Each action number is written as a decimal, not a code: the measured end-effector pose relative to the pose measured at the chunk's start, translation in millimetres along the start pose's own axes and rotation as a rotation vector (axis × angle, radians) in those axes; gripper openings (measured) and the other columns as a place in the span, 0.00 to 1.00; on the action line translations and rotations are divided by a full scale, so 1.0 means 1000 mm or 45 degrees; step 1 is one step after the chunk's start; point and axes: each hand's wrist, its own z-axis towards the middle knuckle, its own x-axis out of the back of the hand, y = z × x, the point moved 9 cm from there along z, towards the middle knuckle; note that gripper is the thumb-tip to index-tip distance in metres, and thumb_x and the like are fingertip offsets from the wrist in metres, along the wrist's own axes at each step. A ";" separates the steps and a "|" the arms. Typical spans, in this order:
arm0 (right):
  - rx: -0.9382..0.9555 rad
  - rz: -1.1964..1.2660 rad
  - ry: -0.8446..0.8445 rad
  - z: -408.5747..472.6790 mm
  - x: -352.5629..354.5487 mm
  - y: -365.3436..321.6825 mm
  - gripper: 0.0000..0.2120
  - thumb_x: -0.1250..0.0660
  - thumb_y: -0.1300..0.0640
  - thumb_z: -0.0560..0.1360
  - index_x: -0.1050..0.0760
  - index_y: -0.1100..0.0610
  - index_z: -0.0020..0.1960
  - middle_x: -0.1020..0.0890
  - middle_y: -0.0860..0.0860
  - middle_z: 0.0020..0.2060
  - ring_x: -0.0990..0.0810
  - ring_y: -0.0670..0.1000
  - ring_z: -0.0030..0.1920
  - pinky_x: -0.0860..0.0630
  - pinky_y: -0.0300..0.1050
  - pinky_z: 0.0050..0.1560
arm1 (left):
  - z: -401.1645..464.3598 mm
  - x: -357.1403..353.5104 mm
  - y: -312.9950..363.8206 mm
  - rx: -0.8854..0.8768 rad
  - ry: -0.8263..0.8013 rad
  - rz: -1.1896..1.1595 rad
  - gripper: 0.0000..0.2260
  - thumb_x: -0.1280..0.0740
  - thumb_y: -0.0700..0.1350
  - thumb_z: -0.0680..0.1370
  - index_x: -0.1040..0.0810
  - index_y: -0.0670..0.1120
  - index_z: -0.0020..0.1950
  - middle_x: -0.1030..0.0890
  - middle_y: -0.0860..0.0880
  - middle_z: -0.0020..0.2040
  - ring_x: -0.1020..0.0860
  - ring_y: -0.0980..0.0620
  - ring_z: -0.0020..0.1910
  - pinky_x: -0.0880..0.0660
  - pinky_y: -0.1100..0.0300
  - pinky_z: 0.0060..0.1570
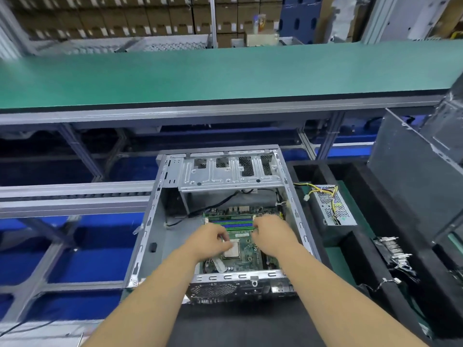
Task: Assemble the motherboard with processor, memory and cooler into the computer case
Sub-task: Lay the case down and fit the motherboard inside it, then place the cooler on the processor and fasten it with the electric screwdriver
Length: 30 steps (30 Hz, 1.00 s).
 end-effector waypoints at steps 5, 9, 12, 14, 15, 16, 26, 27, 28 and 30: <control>0.044 0.072 0.024 -0.002 0.003 -0.005 0.11 0.41 0.57 0.80 0.22 0.58 0.56 0.20 0.55 0.52 0.21 0.57 0.52 0.20 0.54 0.54 | 0.003 -0.011 0.006 -0.045 -0.099 0.372 0.03 0.29 0.49 0.75 0.19 0.53 0.47 0.20 0.54 0.44 0.24 0.54 0.42 0.29 0.61 0.39; 0.206 0.144 0.314 -0.014 0.036 -0.022 0.14 0.42 0.59 0.81 0.24 0.59 0.63 0.22 0.56 0.56 0.25 0.57 0.58 0.26 0.53 0.57 | 0.005 0.026 0.059 -0.150 0.379 0.223 0.08 0.38 0.49 0.77 0.22 0.55 0.53 0.18 0.54 0.47 0.22 0.50 0.45 0.28 0.57 0.39; 0.107 0.359 0.624 -0.028 0.076 0.004 0.11 0.41 0.63 0.79 0.22 0.61 0.57 0.21 0.56 0.53 0.26 0.58 0.56 0.28 0.52 0.54 | 0.013 0.041 0.124 -0.243 0.553 0.096 0.07 0.41 0.45 0.78 0.24 0.53 0.50 0.18 0.53 0.46 0.23 0.48 0.43 0.27 0.55 0.39; 0.001 0.404 0.798 -0.041 0.098 0.039 0.12 0.40 0.64 0.78 0.22 0.62 0.57 0.20 0.57 0.53 0.26 0.59 0.56 0.29 0.53 0.55 | 0.020 0.039 0.167 -0.317 0.538 0.094 0.09 0.43 0.45 0.77 0.24 0.53 0.51 0.19 0.52 0.47 0.22 0.46 0.45 0.24 0.51 0.44; -0.059 0.402 0.851 -0.048 0.105 0.060 0.12 0.39 0.64 0.77 0.21 0.61 0.58 0.20 0.58 0.53 0.25 0.60 0.56 0.29 0.55 0.56 | 0.022 0.034 0.188 -0.372 0.527 0.131 0.09 0.43 0.45 0.77 0.24 0.52 0.51 0.19 0.51 0.48 0.22 0.45 0.47 0.23 0.50 0.45; -0.138 0.414 0.868 -0.054 0.109 0.083 0.13 0.39 0.64 0.77 0.22 0.61 0.59 0.20 0.58 0.54 0.25 0.60 0.57 0.29 0.56 0.57 | 0.025 0.027 0.209 -0.439 0.515 0.195 0.09 0.43 0.45 0.77 0.25 0.51 0.52 0.20 0.49 0.49 0.23 0.44 0.49 0.23 0.49 0.47; -0.742 0.097 0.461 -0.110 0.030 0.272 0.18 0.38 0.57 0.78 0.30 0.54 0.68 0.25 0.55 0.59 0.26 0.59 0.59 0.28 0.52 0.54 | 0.052 -0.099 0.315 -0.628 0.180 0.759 0.14 0.42 0.47 0.79 0.29 0.47 0.64 0.25 0.44 0.61 0.28 0.41 0.61 0.30 0.46 0.57; -0.751 0.057 0.442 -0.113 0.024 0.282 0.17 0.37 0.57 0.78 0.30 0.54 0.67 0.25 0.54 0.59 0.26 0.58 0.59 0.28 0.52 0.54 | 0.055 -0.107 0.317 -0.610 0.156 0.746 0.14 0.42 0.47 0.79 0.29 0.47 0.64 0.25 0.44 0.61 0.28 0.41 0.60 0.30 0.46 0.57; -0.767 0.022 0.419 -0.116 0.019 0.293 0.16 0.37 0.57 0.78 0.30 0.54 0.66 0.25 0.53 0.59 0.26 0.57 0.59 0.28 0.51 0.54 | 0.058 -0.115 0.320 -0.593 0.133 0.737 0.14 0.42 0.47 0.79 0.30 0.47 0.64 0.25 0.44 0.62 0.28 0.41 0.60 0.30 0.47 0.56; -0.800 -0.051 0.362 -0.120 0.008 0.312 0.15 0.36 0.57 0.79 0.30 0.53 0.65 0.26 0.52 0.61 0.26 0.56 0.60 0.28 0.50 0.55 | 0.061 -0.129 0.325 -0.581 0.106 0.749 0.14 0.42 0.46 0.79 0.30 0.47 0.64 0.25 0.44 0.61 0.27 0.41 0.59 0.29 0.47 0.54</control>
